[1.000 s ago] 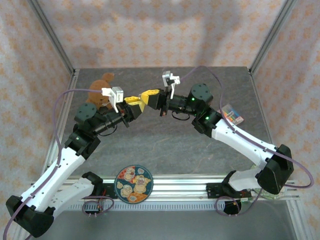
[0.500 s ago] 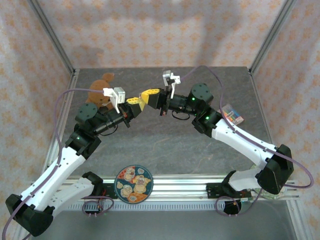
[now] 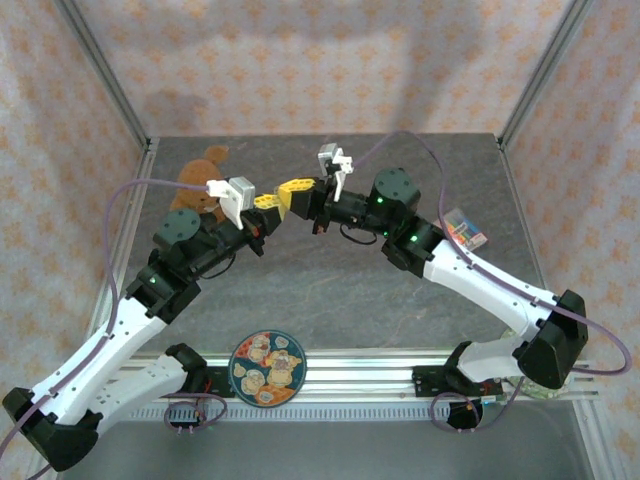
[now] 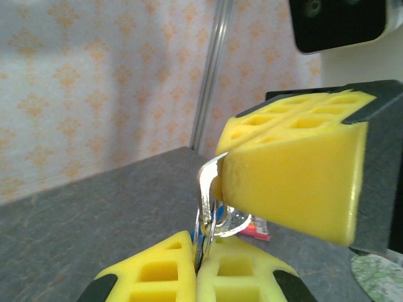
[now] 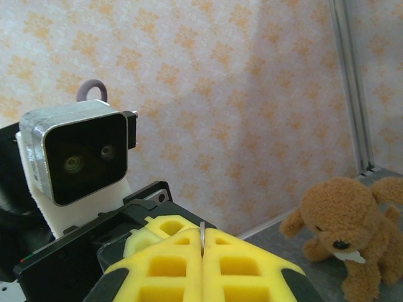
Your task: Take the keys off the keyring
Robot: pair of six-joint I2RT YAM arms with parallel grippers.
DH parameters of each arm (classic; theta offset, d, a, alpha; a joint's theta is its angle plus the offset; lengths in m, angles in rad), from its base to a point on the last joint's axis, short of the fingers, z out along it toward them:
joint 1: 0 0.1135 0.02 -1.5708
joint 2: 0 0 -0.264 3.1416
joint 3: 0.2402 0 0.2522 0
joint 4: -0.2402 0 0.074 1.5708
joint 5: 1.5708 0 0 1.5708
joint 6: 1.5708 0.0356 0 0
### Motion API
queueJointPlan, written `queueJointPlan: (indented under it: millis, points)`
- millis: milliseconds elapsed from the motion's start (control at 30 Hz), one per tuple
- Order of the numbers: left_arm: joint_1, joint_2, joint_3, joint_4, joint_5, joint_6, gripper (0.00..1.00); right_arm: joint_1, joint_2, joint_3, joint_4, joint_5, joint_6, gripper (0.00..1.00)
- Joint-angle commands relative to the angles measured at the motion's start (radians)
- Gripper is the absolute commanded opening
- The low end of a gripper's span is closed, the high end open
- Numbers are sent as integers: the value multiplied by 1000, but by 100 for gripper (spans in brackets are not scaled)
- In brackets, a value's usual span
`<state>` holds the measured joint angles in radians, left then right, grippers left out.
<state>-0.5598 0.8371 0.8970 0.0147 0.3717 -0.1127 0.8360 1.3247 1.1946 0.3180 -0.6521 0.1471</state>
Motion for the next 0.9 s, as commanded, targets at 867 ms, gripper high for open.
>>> queueJointPlan:
  millis: [867]
  points:
    - [-123, -6, 52, -32, -310, 191, 0, 321, 49, 62, -8, 566, -101, 0]
